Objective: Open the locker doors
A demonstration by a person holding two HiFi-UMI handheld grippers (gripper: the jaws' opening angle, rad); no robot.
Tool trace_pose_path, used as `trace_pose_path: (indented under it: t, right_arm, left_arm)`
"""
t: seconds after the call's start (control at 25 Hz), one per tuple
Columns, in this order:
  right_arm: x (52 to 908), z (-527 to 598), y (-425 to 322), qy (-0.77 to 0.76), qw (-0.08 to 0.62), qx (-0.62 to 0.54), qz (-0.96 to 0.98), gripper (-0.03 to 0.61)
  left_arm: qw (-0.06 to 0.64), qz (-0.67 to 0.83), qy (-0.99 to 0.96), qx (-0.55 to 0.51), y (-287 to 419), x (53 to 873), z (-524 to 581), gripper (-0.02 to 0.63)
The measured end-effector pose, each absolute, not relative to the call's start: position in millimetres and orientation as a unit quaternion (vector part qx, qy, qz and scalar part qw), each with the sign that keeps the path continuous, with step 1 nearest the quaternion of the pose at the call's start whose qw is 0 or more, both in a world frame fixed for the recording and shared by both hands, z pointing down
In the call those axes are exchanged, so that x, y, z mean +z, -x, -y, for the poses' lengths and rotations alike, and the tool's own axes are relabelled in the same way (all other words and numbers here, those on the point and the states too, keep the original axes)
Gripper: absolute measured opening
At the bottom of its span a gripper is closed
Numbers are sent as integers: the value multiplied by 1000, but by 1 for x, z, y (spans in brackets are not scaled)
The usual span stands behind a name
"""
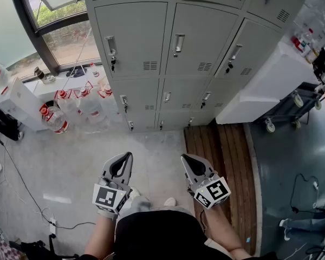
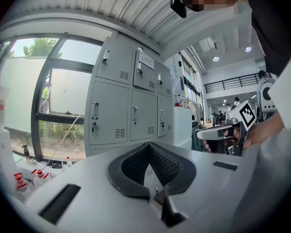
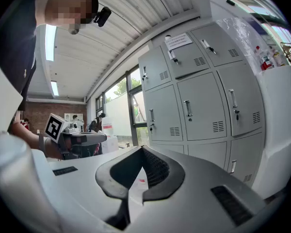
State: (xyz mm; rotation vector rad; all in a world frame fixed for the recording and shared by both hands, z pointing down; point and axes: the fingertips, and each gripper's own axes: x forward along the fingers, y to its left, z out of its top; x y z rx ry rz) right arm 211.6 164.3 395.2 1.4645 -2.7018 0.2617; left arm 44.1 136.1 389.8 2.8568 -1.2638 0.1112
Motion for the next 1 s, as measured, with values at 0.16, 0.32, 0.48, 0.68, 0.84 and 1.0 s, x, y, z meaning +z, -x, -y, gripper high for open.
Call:
trace_pose_path:
  t: [0.16,0.32,0.48,0.68,0.84,1.0]
  right_arm:
    - [391,-148,-168,-471,37,73,878,28]
    - [394,-127,-124,-465,38,75,881,28]
    - [397,-107,-91,-466,30,90,880,28]
    - [402,-81,-66,-465,38,94,880,28]
    - [418,-59,-53,-452,48,112,884,29]
    - [425,-25,-38,-438,64,116,889,29]
  left_arm:
    - [20,404,-914,22,-5,387,-120,18]
    - [27,407,-913,12,37,389,-101,17]
    - [38,414,-909,18,78,400,-85,18]
    - [39,421,-905,41,113,414,-62,17]
    - [56,439,-896,44,129,425,-53,17]
    - [67,455,-886,55,144,433,-36,17]
